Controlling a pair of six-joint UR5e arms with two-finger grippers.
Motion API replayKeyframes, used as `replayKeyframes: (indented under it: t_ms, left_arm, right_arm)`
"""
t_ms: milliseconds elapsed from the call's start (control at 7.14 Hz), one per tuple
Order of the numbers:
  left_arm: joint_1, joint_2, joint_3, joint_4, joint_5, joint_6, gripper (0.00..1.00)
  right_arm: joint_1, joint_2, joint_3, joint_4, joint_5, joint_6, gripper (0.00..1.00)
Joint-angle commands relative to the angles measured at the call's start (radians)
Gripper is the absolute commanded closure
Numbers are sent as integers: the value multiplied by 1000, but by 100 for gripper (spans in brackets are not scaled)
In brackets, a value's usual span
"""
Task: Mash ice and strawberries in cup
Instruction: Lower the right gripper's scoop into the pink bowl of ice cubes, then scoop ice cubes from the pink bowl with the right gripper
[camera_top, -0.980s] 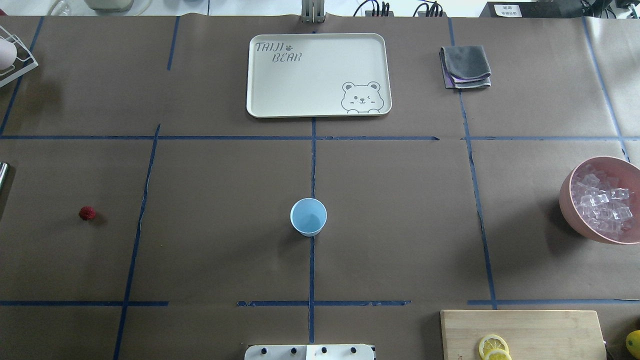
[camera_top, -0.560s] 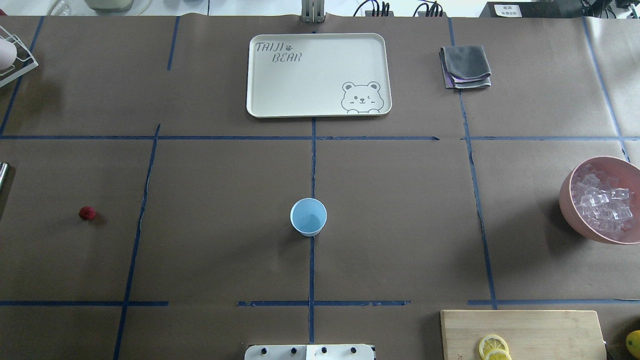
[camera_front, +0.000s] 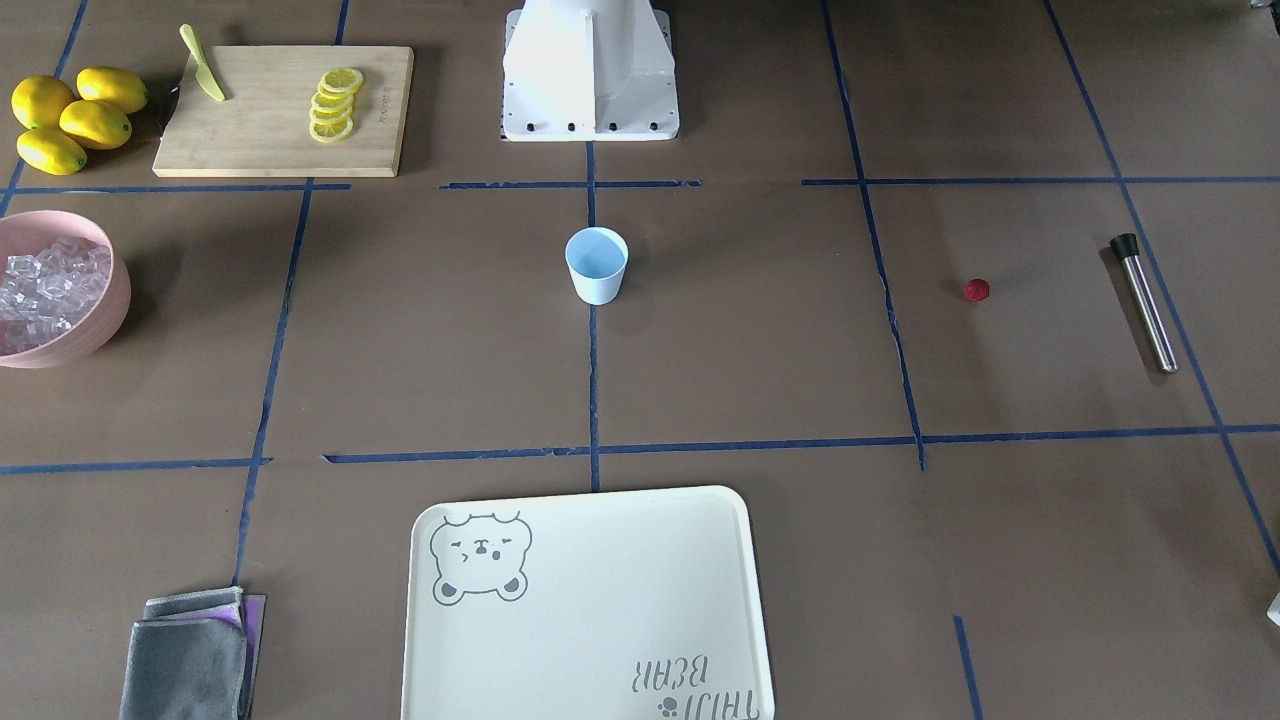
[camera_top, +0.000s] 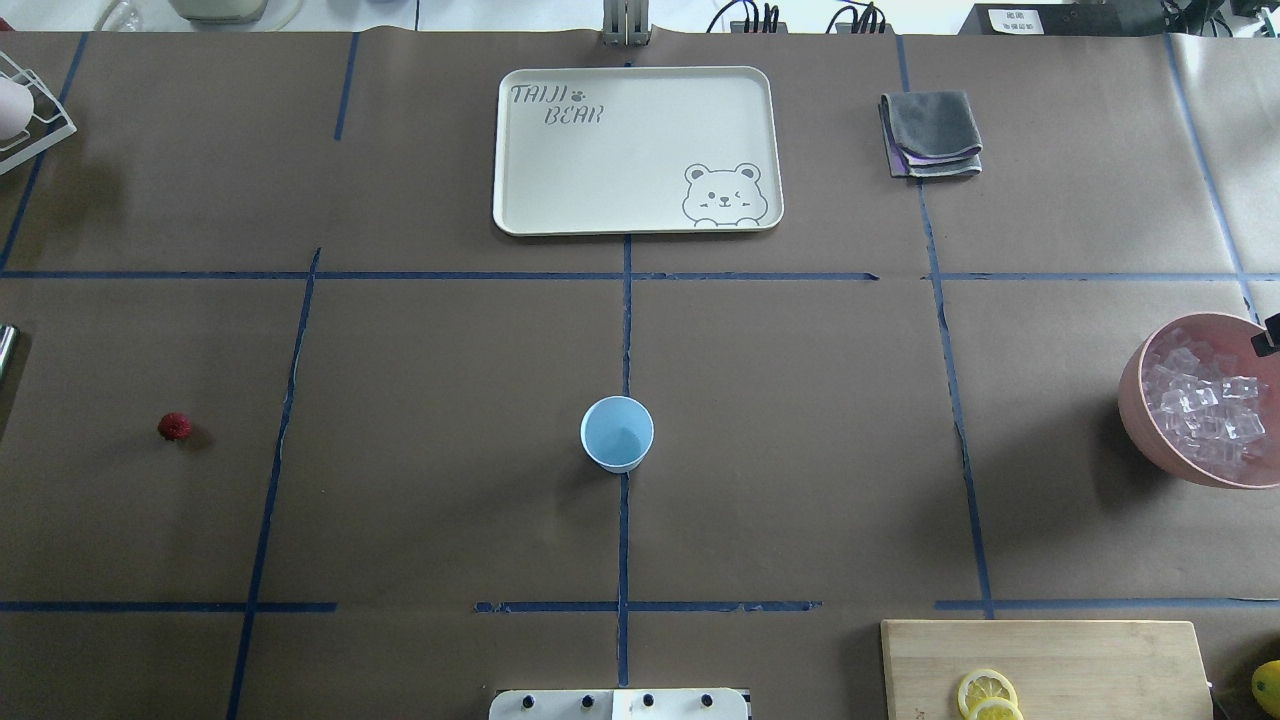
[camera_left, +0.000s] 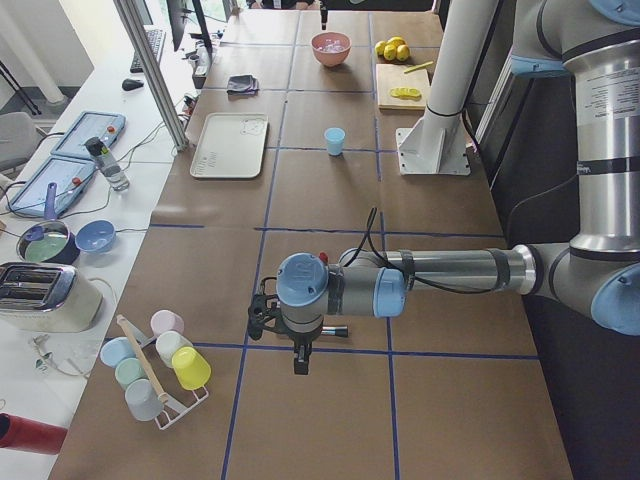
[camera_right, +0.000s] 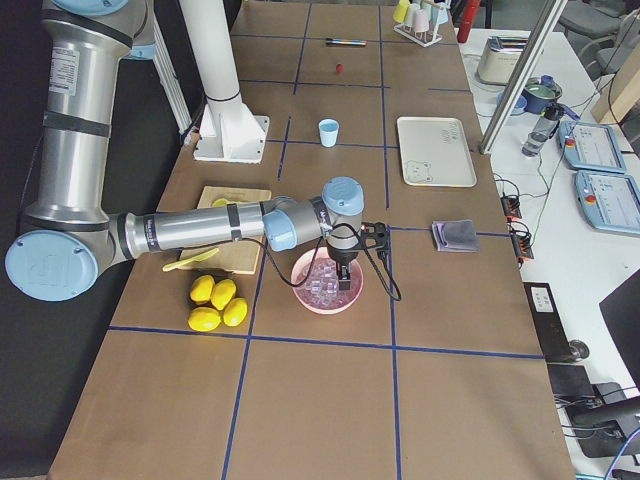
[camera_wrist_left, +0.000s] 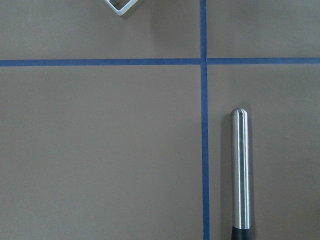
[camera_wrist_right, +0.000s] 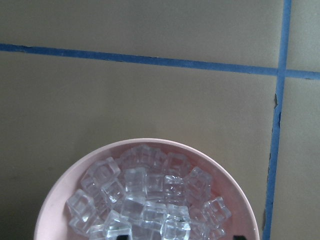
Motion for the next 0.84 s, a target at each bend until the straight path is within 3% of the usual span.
replayKeyframes:
  t_ms: [0,700]
  left_arm:
    - [0,0,2,-1,1,1,0]
    - [0,0,-11,-1,1,-3,0]
  right_arm:
    - [-26,3,-16,1,-1,-3,33]
    - [-49,50,-96,-1,3,0,36]
